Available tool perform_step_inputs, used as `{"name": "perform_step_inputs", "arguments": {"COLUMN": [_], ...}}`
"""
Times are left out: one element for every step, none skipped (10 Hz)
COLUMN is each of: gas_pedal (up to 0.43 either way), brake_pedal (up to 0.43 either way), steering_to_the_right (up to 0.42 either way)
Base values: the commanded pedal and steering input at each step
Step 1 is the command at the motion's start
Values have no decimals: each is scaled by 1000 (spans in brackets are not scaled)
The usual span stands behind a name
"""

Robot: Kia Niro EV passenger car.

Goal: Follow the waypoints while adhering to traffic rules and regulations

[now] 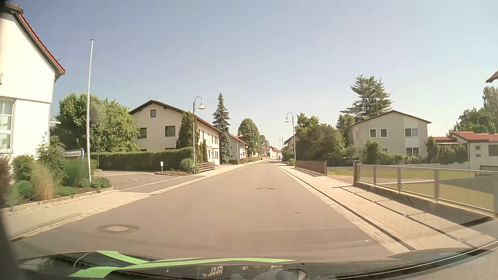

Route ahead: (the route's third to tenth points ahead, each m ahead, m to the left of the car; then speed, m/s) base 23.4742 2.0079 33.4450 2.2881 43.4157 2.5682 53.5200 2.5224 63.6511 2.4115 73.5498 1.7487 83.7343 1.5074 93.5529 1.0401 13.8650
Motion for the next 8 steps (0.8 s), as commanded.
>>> {"name": "perform_step_inputs", "arguments": {"gas_pedal": [138, 138, 138, 150, 150, 150, 150, 150], "brake_pedal": [0, 0, 0, 0, 0, 0, 0, 0], "steering_to_the_right": [-7, -5, -4, -4, -4, -4, -4, -4]}}
